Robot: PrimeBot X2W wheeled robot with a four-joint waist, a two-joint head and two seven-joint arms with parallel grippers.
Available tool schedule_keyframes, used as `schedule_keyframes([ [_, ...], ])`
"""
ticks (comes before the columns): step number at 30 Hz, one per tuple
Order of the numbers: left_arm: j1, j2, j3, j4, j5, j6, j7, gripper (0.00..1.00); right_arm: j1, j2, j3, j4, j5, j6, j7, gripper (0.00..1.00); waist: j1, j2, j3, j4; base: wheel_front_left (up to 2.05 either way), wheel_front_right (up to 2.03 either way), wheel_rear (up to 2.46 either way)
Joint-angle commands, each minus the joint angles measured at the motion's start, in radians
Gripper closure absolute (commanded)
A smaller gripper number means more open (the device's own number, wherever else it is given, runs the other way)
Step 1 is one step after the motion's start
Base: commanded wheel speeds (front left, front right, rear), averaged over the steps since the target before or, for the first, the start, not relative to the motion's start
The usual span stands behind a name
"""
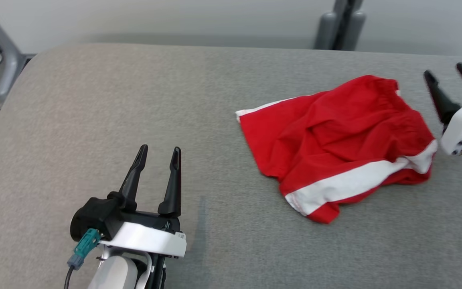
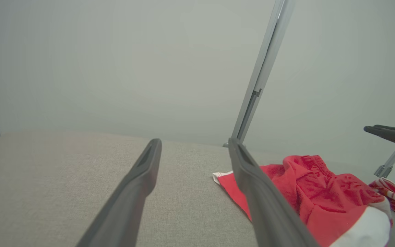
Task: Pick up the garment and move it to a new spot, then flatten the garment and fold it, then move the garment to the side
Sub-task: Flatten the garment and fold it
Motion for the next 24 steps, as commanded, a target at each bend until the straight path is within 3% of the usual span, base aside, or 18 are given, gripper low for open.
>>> schedule_keyframes([
  [1,0.016,0.003,0.005,-0.001,0.021,-0.003,-0.004,0.00,0.042,0.009,0.000,-0.020,0.005,0.000,-0.016,0.00,0.0000,0.0000,-0.040,-0.053,0.00,0.00,0.00],
  [8,0.033,0.004,0.034,0.002,-0.002,0.002,-0.004,0.00,0.246,0.035,-0.128,-0.171,-0.046,0.000,-0.157,0.00,0.0000,0.0000,-0.063,-0.167,0.00,0.00,0.00],
  [13,0.031,0.003,0.065,0.021,0.016,0.021,-0.004,0.00,0.414,0.125,-0.293,-0.315,-0.159,0.000,-0.181,0.00,0.0000,0.0000,-0.050,-0.212,0.00,0.00,0.00],
  [17,0.023,0.004,0.091,0.025,0.018,0.038,-0.004,0.00,0.565,0.233,-0.436,-0.536,-0.281,0.000,-0.180,0.00,0.0000,0.0000,-0.039,-0.227,0.00,0.00,0.00],
  [20,0.019,0.003,0.106,0.030,0.011,0.046,-0.004,0.00,0.649,0.291,-0.488,-0.680,-0.353,0.000,-0.180,0.00,0.0000,0.0000,-0.033,-0.234,0.00,0.00,0.00],
  [24,0.016,0.003,0.117,0.046,0.011,0.054,-0.004,0.00,0.723,0.343,-0.500,-0.765,-0.410,0.000,-0.180,0.00,0.0000,0.0000,-0.027,-0.249,0.00,0.00,0.00],
])
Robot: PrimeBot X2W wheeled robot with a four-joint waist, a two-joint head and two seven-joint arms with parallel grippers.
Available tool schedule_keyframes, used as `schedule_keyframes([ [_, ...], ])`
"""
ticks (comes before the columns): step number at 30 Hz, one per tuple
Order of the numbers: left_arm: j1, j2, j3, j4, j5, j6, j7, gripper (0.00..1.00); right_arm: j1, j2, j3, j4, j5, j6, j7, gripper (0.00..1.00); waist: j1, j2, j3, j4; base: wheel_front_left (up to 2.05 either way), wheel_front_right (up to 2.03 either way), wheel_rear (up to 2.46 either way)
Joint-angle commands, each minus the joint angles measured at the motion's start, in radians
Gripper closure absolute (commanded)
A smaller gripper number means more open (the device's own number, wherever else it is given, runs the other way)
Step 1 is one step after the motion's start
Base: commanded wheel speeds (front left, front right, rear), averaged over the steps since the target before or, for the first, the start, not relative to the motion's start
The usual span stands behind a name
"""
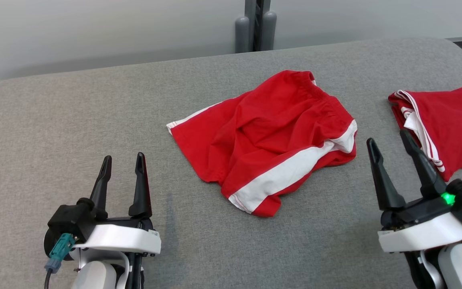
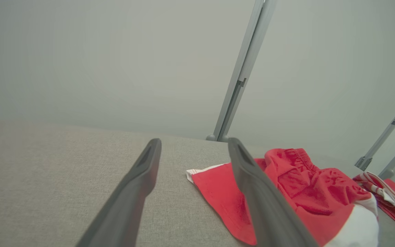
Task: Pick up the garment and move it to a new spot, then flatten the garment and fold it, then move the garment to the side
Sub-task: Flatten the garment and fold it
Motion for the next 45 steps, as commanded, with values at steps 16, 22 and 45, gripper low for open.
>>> schedule_keyframes([
  [16,-0.224,0.022,-0.058,0.352,0.035,-0.054,0.030,0.00,0.002,0.044,0.008,-0.019,-0.019,0.000,-0.004,0.00,0.0000,-0.0001,0.084,-0.107,0.00,0.00,0.00],
  [22,-0.400,0.037,-0.067,0.504,0.017,-0.069,0.196,0.00,-0.002,0.062,0.016,0.001,-0.031,0.000,-0.004,0.00,0.0000,-0.0001,0.117,-0.152,0.00,0.00,0.00],
  [45,-0.571,0.104,-0.191,0.687,0.090,-0.103,0.436,1.00,-0.035,0.088,0.062,0.014,-0.043,0.000,-0.004,0.00,0.0000,-0.0001,0.178,-0.172,0.00,0.00,0.00],
])
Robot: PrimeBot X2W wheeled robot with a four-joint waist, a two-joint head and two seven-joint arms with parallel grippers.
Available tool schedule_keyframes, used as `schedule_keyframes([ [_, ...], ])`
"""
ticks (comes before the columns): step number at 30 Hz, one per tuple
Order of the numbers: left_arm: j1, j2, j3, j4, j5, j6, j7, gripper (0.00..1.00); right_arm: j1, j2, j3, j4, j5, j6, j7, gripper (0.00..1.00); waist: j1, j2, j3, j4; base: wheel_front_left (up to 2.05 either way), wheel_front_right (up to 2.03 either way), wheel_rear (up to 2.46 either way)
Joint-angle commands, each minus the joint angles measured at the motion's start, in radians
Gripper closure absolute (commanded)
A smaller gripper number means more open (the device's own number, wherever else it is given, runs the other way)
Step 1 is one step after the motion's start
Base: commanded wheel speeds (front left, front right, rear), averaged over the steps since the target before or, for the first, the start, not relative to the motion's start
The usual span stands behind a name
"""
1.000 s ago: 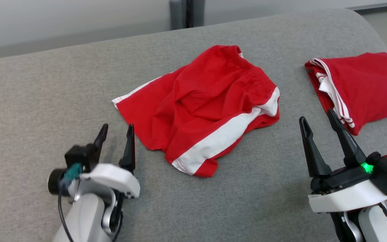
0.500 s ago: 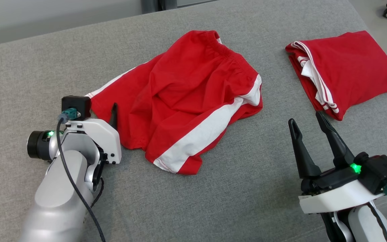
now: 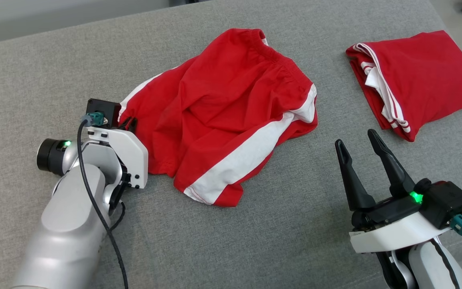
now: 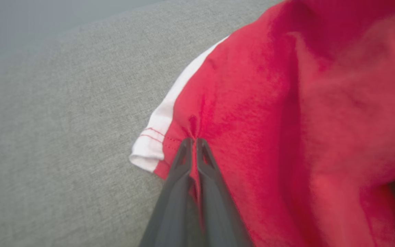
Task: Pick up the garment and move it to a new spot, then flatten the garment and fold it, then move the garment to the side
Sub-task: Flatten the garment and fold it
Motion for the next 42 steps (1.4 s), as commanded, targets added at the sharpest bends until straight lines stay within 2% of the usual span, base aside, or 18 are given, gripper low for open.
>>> schedule_keyframes([
  [1,0.002,0.017,-0.015,0.018,0.015,-0.003,0.016,1.00,-0.015,0.000,0.003,0.003,-0.002,0.000,-0.004,0.00,0.0000,0.0000,0.002,0.001,0.00,0.00,0.00],
  [10,-0.073,0.058,0.025,-0.028,0.010,0.040,-0.085,1.00,-0.027,0.003,0.005,0.001,0.003,0.000,-0.004,0.00,0.0000,0.0000,0.005,-0.002,0.00,0.00,0.00],
  [19,-0.259,0.184,0.024,-0.042,0.067,0.049,-0.083,1.00,-0.051,0.018,0.026,0.002,0.002,0.000,-0.004,0.00,0.0000,0.0000,0.021,-0.030,0.00,0.00,0.00],
  [23,-0.312,0.192,0.028,-0.032,0.069,0.069,-0.104,1.00,-0.057,0.030,0.029,0.006,0.003,0.000,-0.004,0.00,0.0000,0.0000,0.022,-0.040,0.00,0.00,0.00],
  [24,-0.314,0.184,0.025,-0.017,0.067,0.076,-0.110,0.56,-0.055,0.035,0.030,0.010,0.002,0.000,-0.004,0.00,0.0000,0.0000,0.020,-0.042,0.00,0.00,0.00],
  [25,-0.276,0.166,0.012,0.037,0.060,0.079,-0.077,0.00,-0.054,0.040,0.039,0.019,0.000,0.000,-0.004,0.00,0.0000,0.0000,0.007,-0.038,0.00,0.00,0.00],
  [29,-0.251,0.149,0.030,0.054,0.036,0.102,-0.102,0.00,-0.056,0.037,0.035,0.015,-0.005,0.000,-0.004,0.00,0.0000,0.0000,-0.015,-0.019,0.00,0.00,0.00],
  [34,-0.190,0.128,0.087,0.018,-0.032,0.114,-0.209,0.00,-0.040,0.016,0.015,0.003,-0.014,0.000,-0.004,0.00,0.0000,0.0000,-0.071,0.032,0.00,0.00,0.00],
  [35,-0.136,0.099,0.117,-0.026,-0.073,0.116,-0.275,0.00,-0.026,0.000,-0.008,-0.004,-0.018,0.000,-0.004,0.00,0.0000,0.0000,-0.106,0.070,0.00,0.00,0.00],
  [37,-0.094,0.085,0.134,-0.063,-0.094,0.123,-0.323,0.00,-0.013,-0.012,-0.023,-0.004,-0.022,0.000,-0.004,0.00,0.0000,0.0000,-0.131,0.097,0.00,0.00,0.00],
  [42,0.019,0.041,0.172,-0.159,-0.143,0.128,-0.389,0.00,0.007,-0.043,-0.046,-0.004,-0.025,0.000,-0.004,0.00,0.0000,0.0000,-0.179,0.144,0.00,0.00,0.00],
])
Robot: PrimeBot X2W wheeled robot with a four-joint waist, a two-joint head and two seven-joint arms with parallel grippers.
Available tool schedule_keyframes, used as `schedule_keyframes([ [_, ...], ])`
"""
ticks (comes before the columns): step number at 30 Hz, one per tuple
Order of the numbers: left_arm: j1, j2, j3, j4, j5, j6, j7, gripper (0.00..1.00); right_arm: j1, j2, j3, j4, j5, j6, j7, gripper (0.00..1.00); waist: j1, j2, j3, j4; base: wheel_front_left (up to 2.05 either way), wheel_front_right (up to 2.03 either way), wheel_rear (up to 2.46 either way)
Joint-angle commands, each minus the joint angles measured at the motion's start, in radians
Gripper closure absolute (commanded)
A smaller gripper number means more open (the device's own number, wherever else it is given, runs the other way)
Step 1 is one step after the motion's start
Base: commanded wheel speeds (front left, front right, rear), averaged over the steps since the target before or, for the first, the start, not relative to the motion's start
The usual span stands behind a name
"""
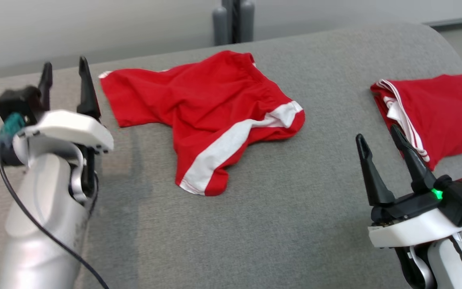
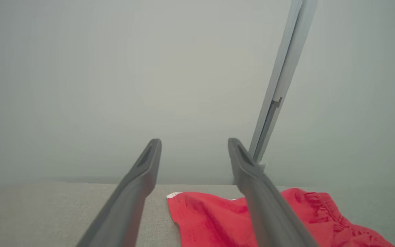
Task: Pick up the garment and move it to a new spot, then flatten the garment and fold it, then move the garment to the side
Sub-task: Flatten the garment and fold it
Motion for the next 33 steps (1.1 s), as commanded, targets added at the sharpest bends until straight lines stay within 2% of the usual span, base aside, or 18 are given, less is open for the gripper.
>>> schedule_keyframes([
  [1,0.021,-0.002,0.006,-0.012,-0.006,0.003,-0.005,0.00,0.013,-0.008,-0.006,-0.003,-0.002,0.000,-0.004,0.00,0.0000,-0.0001,-0.040,0.041,0.00,0.00,0.00],
  [4,0.134,-0.033,0.021,-0.110,-0.006,0.016,-0.022,0.00,0.025,-0.018,-0.026,-0.012,0.009,0.000,-0.004,0.00,0.0000,-0.0001,-0.060,0.067,0.00,0.00,0.00],
  [5,0.216,-0.056,0.020,-0.177,-0.003,0.013,-0.026,0.00,0.038,-0.024,-0.039,-0.017,0.007,0.000,-0.004,0.00,0.0000,-0.0001,-0.071,0.084,0.00,0.00,0.00],
  [8,0.331,-0.079,0.032,-0.278,0.014,0.003,-0.027,0.00,0.053,-0.030,-0.041,-0.017,0.003,0.000,-0.004,0.00,0.0000,-0.0001,-0.081,0.102,0.00,0.00,0.00],
  [15,0.502,-0.113,0.013,-0.355,0.035,-0.026,-0.027,0.00,0.075,-0.038,-0.037,-0.007,-0.001,0.000,-0.004,0.00,0.0000,-0.0001,-0.096,0.124,0.00,0.00,0.00],
  [20,0.523,-0.121,-0.012,-0.364,0.063,-0.038,-0.027,0.00,0.075,-0.038,-0.026,0.000,0.004,0.000,-0.004,0.00,0.0000,-0.0001,-0.097,0.124,0.00,0.00,0.00],
  [25,0.501,-0.122,-0.104,-0.299,0.103,-0.086,-0.027,0.00,0.067,-0.039,-0.007,0.009,0.011,0.000,-0.004,0.00,0.0000,-0.0001,-0.086,0.105,0.00,0.00,0.00],
  [33,0.415,-0.122,-0.247,-0.149,0.149,-0.142,0.073,0.00,0.048,-0.038,0.002,0.017,0.020,0.000,-0.004,0.00,0.0000,-0.0001,-0.040,0.060,0.00,0.00,0.00],
])
